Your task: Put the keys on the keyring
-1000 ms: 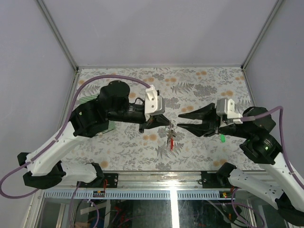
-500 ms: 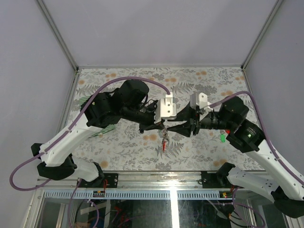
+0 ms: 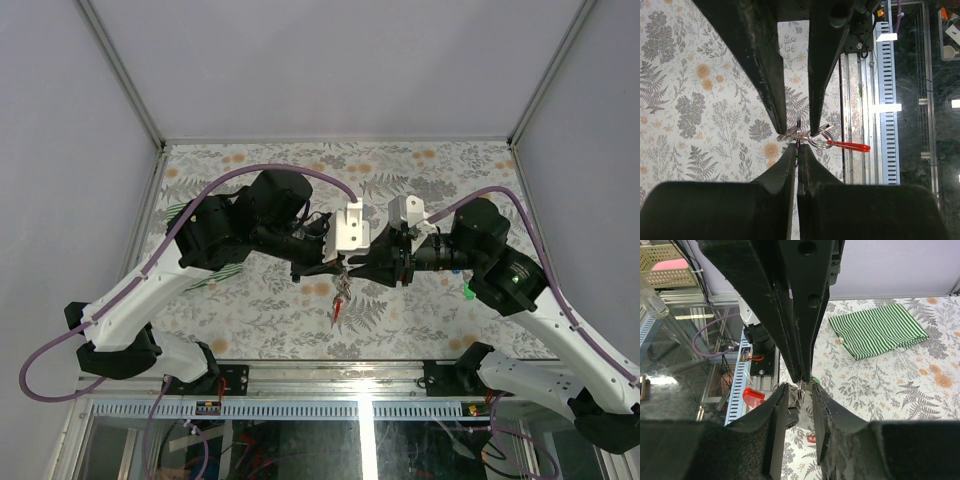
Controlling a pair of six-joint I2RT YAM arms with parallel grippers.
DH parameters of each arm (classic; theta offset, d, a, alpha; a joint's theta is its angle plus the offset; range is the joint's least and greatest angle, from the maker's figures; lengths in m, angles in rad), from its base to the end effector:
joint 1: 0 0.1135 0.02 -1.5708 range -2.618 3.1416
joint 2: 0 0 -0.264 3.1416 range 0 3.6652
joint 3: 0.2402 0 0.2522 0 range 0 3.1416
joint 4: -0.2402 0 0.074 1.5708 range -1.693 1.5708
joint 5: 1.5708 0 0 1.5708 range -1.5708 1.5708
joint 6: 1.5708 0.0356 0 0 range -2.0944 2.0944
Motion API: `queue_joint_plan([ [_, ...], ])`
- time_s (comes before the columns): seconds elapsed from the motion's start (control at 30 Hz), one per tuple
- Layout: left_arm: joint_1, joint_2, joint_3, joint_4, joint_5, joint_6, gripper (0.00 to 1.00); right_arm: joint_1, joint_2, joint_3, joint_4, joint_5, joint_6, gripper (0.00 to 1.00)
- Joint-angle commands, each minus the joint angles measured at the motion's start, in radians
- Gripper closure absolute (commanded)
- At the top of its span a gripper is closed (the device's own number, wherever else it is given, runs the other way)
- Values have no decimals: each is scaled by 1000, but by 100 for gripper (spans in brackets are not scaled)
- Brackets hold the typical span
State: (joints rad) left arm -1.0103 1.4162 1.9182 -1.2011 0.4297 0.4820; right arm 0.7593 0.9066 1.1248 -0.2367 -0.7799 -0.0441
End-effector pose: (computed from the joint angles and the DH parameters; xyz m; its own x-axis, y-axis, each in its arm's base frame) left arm 0.1185 -0.2168 0.4764 0.1324 0.5818 -0.8025 0.9911 -0.0638 0.1173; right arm 0.1153 0.1439 0.4311 0.0306 -0.0141 -0.9994 -0.9990 0.0311 -0.0311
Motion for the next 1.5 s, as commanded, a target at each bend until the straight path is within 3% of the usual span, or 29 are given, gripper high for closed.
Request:
queue_joint_plan([
  [0.0,-11,-7,39,15,3,12,100,1,8,46,7,-16,-17,63],
  [0.1,-10,-7,41,15,5,12,100,2,13,44,1,-10,-22,59],
  [0.27,-14,-6,42,16,6,12,100,1,20,43,10,-15,-22,62],
  [0.6,-22,-5,44,24,6,10,100,1,30,41,41,-37,-6,81],
  [0.7,-23,-10,38,34,-3,5,100,2,26,43,46,-39,-2,100],
  [0.83,-23,-49,-8,111,-16,-19,95,1,-6,32,80,-22,11,100],
  [1.0,-25,-178,-166,338,-6,-87,77,1,-54,26,121,-22,19,100],
  [1.27,-23,-465,-562,860,-39,-282,69,1,-101,25,206,-31,45,100],
  [1.47,-23,-539,-717,1132,-35,-402,67,1,-107,18,278,1,90,100],
])
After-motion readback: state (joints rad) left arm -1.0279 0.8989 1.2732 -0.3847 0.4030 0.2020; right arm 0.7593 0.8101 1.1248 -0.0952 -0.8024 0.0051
